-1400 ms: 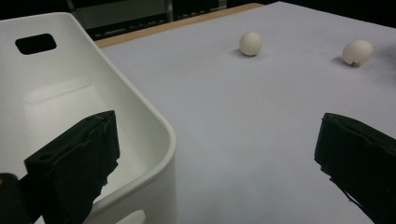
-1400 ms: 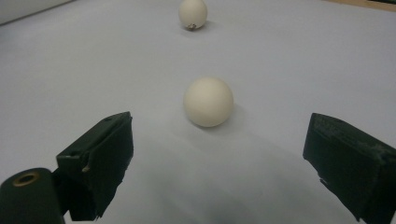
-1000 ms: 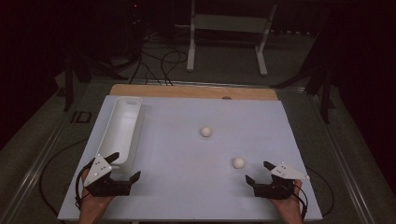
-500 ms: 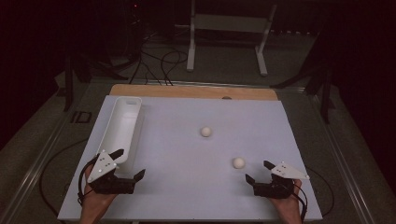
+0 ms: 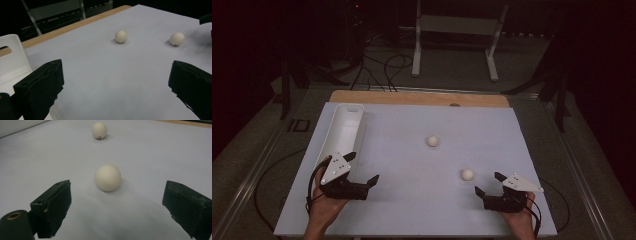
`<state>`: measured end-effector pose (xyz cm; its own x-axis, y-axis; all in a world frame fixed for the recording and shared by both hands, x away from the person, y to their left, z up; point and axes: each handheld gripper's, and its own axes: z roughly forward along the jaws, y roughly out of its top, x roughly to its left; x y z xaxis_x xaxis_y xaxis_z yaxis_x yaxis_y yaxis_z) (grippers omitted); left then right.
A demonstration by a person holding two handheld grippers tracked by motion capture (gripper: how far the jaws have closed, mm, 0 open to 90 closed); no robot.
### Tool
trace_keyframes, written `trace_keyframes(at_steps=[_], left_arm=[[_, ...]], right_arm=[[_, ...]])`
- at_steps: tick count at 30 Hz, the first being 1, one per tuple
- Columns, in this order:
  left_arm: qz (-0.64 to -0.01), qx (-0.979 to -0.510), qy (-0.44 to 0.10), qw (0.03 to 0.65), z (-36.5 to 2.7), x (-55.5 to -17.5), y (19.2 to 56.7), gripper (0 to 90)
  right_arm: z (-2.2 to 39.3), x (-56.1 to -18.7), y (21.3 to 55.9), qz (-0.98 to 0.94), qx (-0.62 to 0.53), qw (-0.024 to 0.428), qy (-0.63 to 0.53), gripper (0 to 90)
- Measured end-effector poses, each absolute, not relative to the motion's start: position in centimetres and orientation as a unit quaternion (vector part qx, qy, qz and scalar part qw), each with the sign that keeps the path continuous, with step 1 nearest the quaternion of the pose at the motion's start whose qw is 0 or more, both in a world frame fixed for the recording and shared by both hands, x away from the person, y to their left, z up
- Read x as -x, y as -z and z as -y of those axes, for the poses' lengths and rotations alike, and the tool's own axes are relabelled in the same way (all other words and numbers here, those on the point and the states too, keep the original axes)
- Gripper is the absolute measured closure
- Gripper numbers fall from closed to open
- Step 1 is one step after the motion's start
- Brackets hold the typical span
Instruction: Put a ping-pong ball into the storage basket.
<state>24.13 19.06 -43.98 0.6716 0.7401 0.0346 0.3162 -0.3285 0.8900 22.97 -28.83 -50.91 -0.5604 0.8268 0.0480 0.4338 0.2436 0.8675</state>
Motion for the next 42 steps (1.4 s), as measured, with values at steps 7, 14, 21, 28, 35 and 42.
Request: trace_keyframes(at_steps=[7,14,21,28,35,42], left_arm=[[-0.324,-0.787,-0.211,0.480,-17.6,-25.3,43.7,0.7],[-0.313,-0.795,-0.198,0.480,-15.8,-26.7,43.4,0.7],[-0.307,-0.800,-0.187,0.480,-14.4,-27.9,43.0,0.7],[-0.291,-0.809,-0.178,0.480,-12.3,-29.1,42.6,0.7],[-0.276,-0.817,-0.165,0.479,-10.1,-30.3,42.3,0.7],[-0.261,-0.825,-0.152,0.477,-7.6,-31.3,42.2,0.7]], right_arm=[[28.8,-23.0,50.9,-0.759,-0.416,0.217,-0.452,8.3],[28.8,-23.0,50.9,-0.759,-0.416,0.217,-0.451,8.3],[28.8,-23.0,51.0,-0.759,-0.417,0.216,-0.451,8.3],[28.9,-23.0,50.9,-0.758,-0.418,0.216,-0.451,8.3],[28.9,-23.1,50.9,-0.759,-0.417,0.217,-0.451,8.3],[29.0,-23.1,50.9,-0.759,-0.418,0.216,-0.450,8.3]])
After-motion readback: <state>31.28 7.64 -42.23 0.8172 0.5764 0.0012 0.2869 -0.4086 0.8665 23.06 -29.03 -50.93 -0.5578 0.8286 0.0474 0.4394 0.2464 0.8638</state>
